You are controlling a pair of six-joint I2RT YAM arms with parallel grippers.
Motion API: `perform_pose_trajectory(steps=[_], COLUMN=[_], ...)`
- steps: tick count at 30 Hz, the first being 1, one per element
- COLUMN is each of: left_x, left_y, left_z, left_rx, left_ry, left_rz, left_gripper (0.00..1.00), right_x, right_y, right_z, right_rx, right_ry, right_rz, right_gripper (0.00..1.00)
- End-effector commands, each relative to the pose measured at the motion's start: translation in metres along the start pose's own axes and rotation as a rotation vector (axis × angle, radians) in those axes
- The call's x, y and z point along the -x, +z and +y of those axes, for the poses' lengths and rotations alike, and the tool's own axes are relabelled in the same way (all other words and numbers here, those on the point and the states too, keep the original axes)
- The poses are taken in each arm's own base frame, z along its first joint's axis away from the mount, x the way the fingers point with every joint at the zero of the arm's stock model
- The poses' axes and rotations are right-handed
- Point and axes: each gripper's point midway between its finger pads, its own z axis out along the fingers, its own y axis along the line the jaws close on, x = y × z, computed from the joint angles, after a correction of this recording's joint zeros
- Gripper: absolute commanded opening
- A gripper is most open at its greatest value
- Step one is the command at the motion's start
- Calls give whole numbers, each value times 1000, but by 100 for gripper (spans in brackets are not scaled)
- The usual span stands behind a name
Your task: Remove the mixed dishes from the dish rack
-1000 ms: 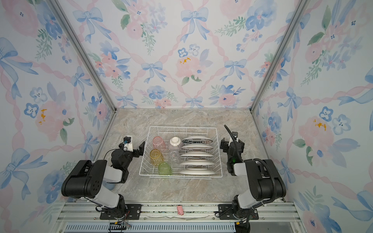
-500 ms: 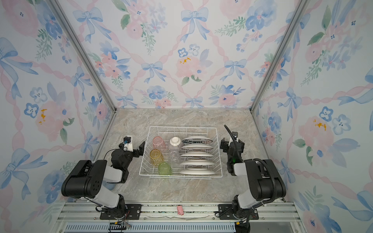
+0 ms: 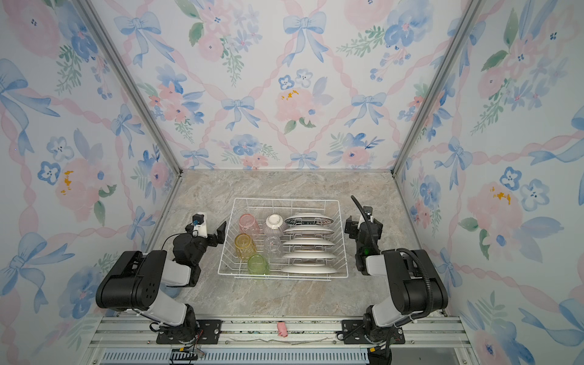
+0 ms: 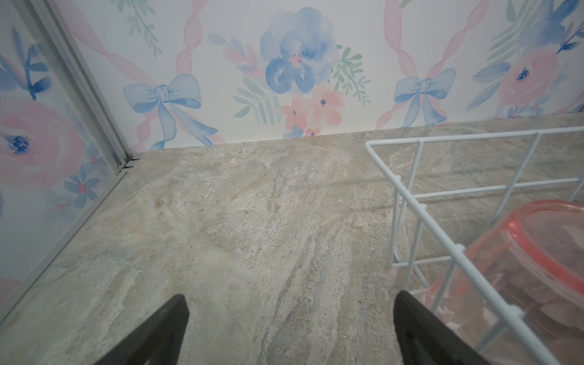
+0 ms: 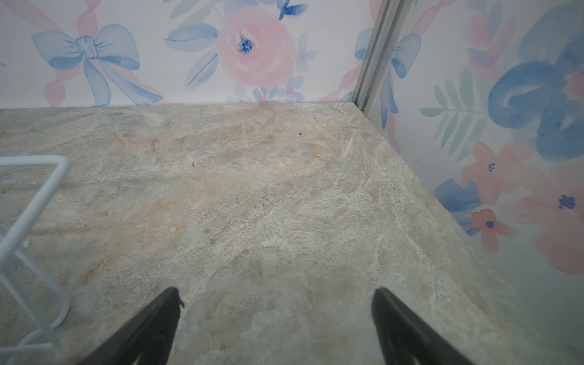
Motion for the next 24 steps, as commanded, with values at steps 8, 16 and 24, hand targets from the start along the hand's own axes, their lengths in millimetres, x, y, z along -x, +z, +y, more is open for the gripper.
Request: perform_pose_trajectory(steps=[8, 16, 24], left_x=[2, 19, 123], left_y=[3, 10, 3], left_z=[-2, 26, -34], left_rx=[-22, 129, -6], left_ry=[-12, -70, -67], left_rz=[-4, 60, 23], left_gripper=[92, 55, 42], right_x=[1, 1, 2], right_y=[2, 2, 3], right_z=[-1, -1, -1], right_rx=[-6, -4, 13], right_ry=[-1, 2, 14], right_rz=[-5, -3, 0], right_gripper=[97, 97, 54])
